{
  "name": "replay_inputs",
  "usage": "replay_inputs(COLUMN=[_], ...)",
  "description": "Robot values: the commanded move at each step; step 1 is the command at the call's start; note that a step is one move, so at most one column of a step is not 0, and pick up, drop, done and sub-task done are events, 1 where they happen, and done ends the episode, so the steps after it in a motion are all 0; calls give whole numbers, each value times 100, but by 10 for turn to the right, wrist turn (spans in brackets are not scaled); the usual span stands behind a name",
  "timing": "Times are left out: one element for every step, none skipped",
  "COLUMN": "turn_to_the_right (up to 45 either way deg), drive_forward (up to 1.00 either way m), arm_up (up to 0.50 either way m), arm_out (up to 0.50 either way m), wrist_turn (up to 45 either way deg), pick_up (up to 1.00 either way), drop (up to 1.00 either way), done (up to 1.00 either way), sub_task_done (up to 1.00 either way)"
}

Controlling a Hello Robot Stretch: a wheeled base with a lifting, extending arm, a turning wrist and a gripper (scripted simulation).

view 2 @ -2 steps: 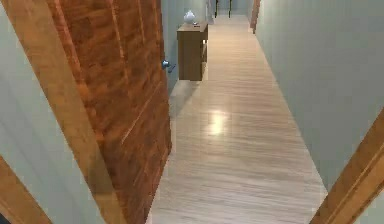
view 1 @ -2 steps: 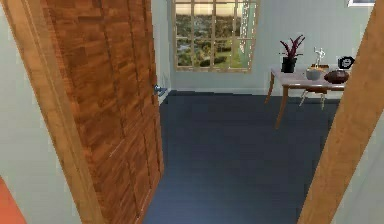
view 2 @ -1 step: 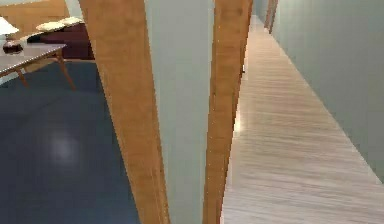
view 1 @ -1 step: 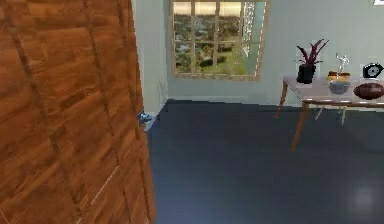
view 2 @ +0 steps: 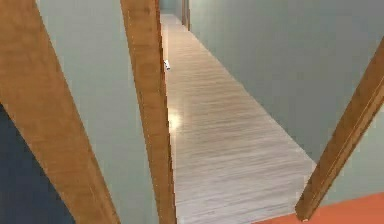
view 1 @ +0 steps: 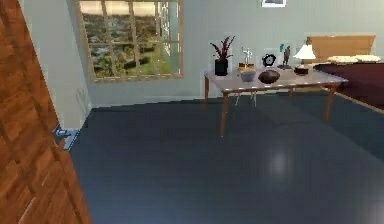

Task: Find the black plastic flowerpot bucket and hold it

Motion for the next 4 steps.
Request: replay_inputs(turn_to_the_right=[0,210,0,450], drive_forward=[25,0,55,0], arm_up=[0,0,0,0], arm_out=[0,0,0,0], wrist_turn=[0,0,0,0], pick_up=[0,0,0,0], drop=[0,0,0,0], done=[0,0,0,0], sub_task_done=[0,0,0,0])
